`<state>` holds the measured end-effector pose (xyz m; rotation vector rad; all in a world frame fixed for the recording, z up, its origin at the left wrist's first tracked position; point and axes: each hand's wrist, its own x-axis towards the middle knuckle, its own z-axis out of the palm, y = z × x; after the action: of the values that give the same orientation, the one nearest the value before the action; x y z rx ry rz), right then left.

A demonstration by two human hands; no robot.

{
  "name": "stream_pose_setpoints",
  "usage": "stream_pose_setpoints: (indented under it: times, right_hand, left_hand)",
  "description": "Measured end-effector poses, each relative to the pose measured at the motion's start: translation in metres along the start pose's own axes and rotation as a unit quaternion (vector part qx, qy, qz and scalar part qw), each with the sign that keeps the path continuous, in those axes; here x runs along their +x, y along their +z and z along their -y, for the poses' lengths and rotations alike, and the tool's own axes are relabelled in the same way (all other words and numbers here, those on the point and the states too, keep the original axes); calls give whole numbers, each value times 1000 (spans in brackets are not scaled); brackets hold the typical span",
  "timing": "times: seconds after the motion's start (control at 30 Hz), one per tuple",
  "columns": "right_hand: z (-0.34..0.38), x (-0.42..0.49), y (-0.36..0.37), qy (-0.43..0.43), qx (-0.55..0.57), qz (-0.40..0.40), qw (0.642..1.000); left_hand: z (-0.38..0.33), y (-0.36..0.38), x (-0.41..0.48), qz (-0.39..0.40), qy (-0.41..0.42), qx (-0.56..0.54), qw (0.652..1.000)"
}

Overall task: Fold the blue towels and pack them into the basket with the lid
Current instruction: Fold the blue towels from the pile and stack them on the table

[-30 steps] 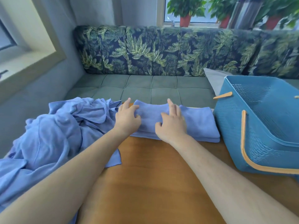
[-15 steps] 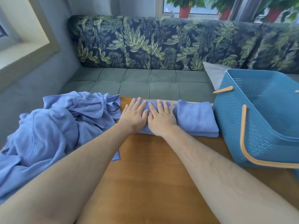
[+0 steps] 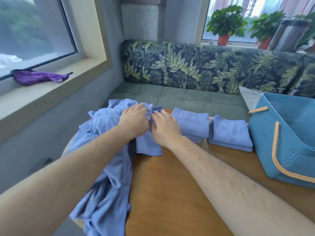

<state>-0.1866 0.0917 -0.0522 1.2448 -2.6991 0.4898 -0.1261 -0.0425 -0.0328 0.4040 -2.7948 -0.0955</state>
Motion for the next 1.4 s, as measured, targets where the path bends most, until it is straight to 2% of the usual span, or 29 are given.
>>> stream_pose_setpoints:
  times: [0.17, 0.3, 0.43, 0.53, 0.6, 0.63, 0.7, 0.73, 0.77, 0.8, 0.87, 0.97, 1.03, 1.1, 1.17, 1.27, 1.33, 1.4]
  right_hand:
    - [50, 7, 21, -34, 31, 29, 999]
    - [60, 9, 28, -53, 49, 43, 996]
    - [51, 13, 32, -40, 101, 28, 994]
    - [50, 15, 18, 7, 194, -5, 981]
    - [53, 20, 8, 93, 306, 32, 947]
    - [56, 23, 2, 143, 375, 58, 914]
    - [55, 29, -2, 234, 515, 96, 819]
    - [53, 27, -3, 252, 564, 107, 779]
    - [50, 25, -4, 247, 594, 114, 757]
    - [48, 20, -9, 229, 606, 119, 752]
    - [39, 10, -13, 204, 601, 109, 765]
    - [26, -4, -23, 211, 628, 67, 746]
    - [16, -19, -32, 222, 631, 59, 741]
    - [6, -36, -39, 223, 618, 53, 752]
    - [-5, -54, -45, 220, 582, 37, 782]
    - [-27, -91, -57, 217, 471, 20, 855]
    - [-40, -119, -62, 181, 402, 20, 897]
    - [-54, -140, -60, 161, 351, 1, 922]
  left_hand:
    - [58, -18, -21, 71, -98, 132, 984]
    - [82, -15, -22, 78, -86, 170, 979]
    - [85, -16, -21, 57, -87, 113, 988]
    - [79, -23, -25, -4, -105, -20, 994]
    - [62, -34, -32, -44, -68, -134, 988]
    - [50, -40, -37, -55, -39, -187, 980]
    - [30, -49, -48, -55, 22, -257, 964]
    - [22, -52, -53, -43, 48, -275, 959]
    - [20, -50, -56, -30, 61, -286, 956]
    - [18, -48, -59, -24, 63, -299, 952]
    - [21, -42, -63, -54, 37, -326, 943]
    - [22, -30, -65, -113, -35, -263, 958]
    - [17, -21, -65, -52, -66, -169, 982]
    - [8, -13, -63, 3, -39, -70, 997]
    - [-6, -11, -58, -5, -10, -46, 999]
    - [-39, -14, -55, 2, 37, -159, 987]
    - [-73, -15, -58, 21, 92, -197, 976]
    - [-103, -14, -62, 33, 145, -215, 965]
